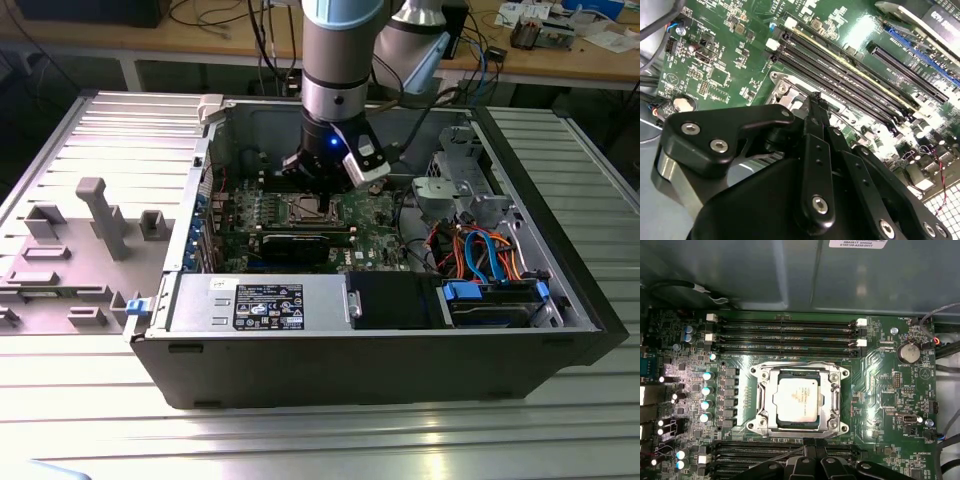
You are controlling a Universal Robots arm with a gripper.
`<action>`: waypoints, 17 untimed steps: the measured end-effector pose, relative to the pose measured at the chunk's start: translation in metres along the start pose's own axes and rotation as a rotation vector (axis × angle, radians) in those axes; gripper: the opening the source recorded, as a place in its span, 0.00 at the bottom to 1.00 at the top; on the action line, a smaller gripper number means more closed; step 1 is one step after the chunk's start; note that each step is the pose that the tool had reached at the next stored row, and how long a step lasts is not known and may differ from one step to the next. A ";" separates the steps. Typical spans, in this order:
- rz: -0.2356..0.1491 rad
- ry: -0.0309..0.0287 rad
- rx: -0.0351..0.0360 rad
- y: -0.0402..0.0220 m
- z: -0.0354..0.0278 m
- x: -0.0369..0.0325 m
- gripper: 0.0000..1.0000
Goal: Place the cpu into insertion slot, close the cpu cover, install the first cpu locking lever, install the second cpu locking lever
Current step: 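Install the second cpu locking lever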
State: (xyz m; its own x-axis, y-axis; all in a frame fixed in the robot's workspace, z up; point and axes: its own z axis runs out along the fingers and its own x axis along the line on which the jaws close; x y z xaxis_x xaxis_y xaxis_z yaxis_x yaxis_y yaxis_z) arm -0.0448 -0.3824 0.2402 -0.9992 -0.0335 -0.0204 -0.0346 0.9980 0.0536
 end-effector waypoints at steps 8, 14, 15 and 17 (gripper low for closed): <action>0.000 -0.0011 -0.0045 -0.0051 0.0013 0.0113 0.11; 0.000 -0.0012 -0.0106 -0.0075 0.0043 0.0157 0.11; 0.000 -0.0013 -0.0124 -0.0075 0.0043 0.0157 0.11; 0.000 -0.0013 -0.0141 -0.0075 0.0043 0.0157 0.11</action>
State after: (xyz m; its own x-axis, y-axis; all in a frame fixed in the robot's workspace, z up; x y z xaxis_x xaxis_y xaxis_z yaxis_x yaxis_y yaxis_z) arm -0.0602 -0.3902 0.2352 -0.9992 -0.0331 -0.0217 -0.0345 0.9971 0.0677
